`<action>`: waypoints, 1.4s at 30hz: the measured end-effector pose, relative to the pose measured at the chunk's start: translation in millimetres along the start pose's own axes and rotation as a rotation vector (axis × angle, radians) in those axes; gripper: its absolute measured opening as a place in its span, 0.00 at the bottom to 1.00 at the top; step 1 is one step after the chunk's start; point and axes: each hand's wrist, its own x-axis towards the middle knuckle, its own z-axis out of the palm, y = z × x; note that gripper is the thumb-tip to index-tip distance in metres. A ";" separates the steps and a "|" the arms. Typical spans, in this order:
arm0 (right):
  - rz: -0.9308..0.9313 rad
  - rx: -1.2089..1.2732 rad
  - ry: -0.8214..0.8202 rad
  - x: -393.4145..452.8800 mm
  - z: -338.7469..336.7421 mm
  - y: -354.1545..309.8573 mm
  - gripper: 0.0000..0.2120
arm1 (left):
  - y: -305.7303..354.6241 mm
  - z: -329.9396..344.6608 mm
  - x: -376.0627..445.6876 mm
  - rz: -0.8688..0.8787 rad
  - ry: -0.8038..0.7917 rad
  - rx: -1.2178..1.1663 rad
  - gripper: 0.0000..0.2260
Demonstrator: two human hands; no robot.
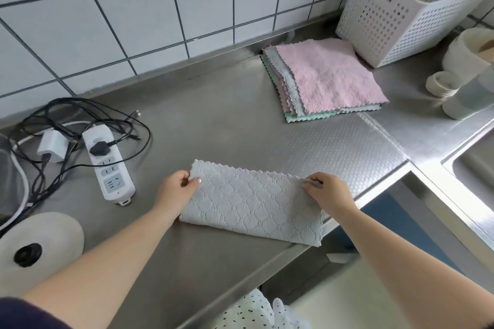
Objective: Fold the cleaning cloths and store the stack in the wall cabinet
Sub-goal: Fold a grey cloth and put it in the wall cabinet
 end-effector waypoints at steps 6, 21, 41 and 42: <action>-0.006 -0.042 -0.050 8.3 -2.8 4.0 0.11 | 4.9 6.1 6.7 0.016 -0.005 0.040 0.08; -0.411 -0.372 0.152 -47.7 90.5 -63.5 0.22 | 20.1 61.6 -33.7 0.735 -0.013 0.833 0.22; -0.387 -0.637 0.052 -20.6 51.2 10.7 0.34 | -30.4 32.2 -31.4 0.666 -0.015 0.971 0.27; -0.415 -0.588 0.079 -17.2 50.0 6.5 0.30 | -29.0 34.5 -35.5 0.781 -0.032 0.917 0.24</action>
